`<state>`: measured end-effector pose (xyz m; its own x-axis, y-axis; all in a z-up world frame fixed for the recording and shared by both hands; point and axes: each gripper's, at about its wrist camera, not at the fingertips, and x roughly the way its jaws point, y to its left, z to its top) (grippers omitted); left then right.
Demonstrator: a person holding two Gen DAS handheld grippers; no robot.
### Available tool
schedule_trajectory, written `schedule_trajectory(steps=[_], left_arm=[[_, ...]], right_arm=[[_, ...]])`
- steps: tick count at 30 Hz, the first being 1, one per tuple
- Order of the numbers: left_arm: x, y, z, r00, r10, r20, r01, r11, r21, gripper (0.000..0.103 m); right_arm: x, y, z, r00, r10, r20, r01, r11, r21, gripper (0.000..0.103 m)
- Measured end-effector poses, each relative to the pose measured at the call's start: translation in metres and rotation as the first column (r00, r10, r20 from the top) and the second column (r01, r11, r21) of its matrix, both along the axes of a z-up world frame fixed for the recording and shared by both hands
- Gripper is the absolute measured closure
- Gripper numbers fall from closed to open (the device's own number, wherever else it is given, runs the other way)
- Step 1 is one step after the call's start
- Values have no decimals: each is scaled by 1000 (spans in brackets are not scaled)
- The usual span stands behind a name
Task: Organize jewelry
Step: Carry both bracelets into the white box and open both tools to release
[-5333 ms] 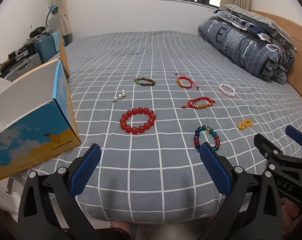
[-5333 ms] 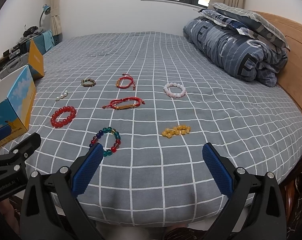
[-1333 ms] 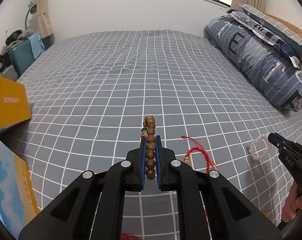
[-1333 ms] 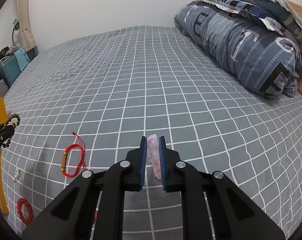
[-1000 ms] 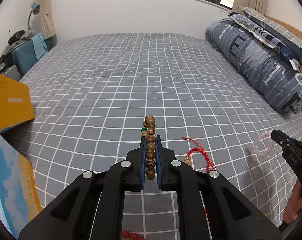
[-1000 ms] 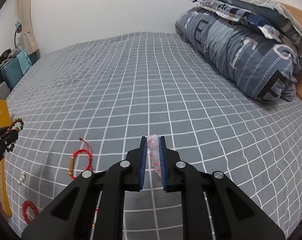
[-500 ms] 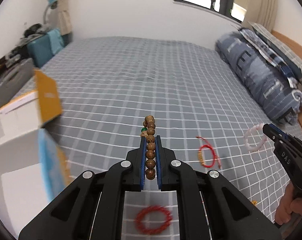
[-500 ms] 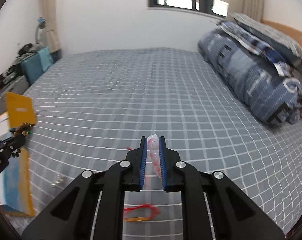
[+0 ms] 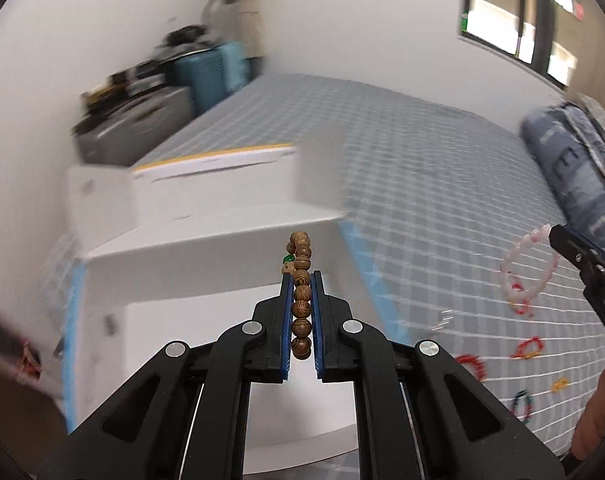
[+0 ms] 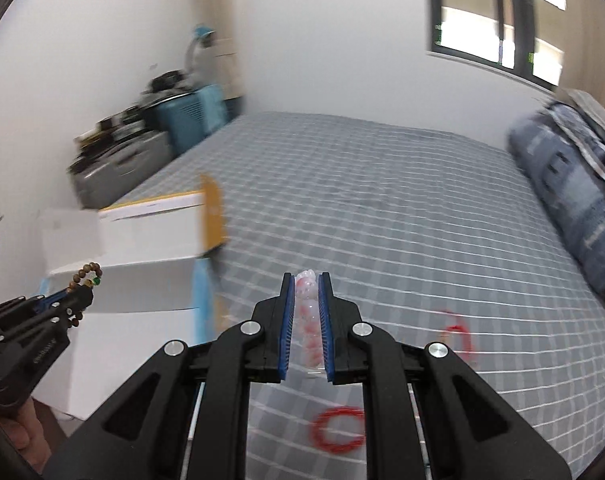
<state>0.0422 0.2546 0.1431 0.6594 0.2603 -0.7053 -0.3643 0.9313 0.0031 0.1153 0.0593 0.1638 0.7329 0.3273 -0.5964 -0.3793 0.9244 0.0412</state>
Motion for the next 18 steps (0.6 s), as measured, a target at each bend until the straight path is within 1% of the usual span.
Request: schedule_trajectory(steps=[3, 5, 7, 9, 11, 13, 16, 18], left_arm=[[-24, 36, -5, 998, 57, -25, -57, 998, 0, 95], [-36, 60, -10, 995, 96, -38, -97, 995, -17, 95], [-49, 80, -15, 990, 129, -49, -130, 991, -27, 95], [-58, 99, -24, 985, 154, -73, -158, 986, -54, 95], [-57, 108, -37, 981, 162, -105, -172, 981, -90, 95], [-58, 117, -49, 974, 176, -139, -192, 976, -106, 95], [-57, 125, -67, 966, 189, -179, -213, 969, -128, 95], [-54, 128, -78, 963, 181, -201, -212, 966, -148, 95]], right_arm=[[-11, 45, -2, 998, 60, -11, -60, 998, -9, 92], [-18, 76, -5, 995, 100, -19, -100, 995, -17, 92], [-23, 99, -8, 991, 129, -26, -130, 991, -28, 92], [-27, 121, -13, 987, 155, -40, -157, 987, -34, 92], [-32, 142, -23, 983, 178, -48, -180, 982, -57, 92], [-33, 157, -35, 977, 202, -67, -207, 975, -76, 92], [-29, 174, -55, 971, 212, -108, -223, 969, -103, 92], [-23, 177, -67, 968, 213, -135, -229, 966, -116, 92]])
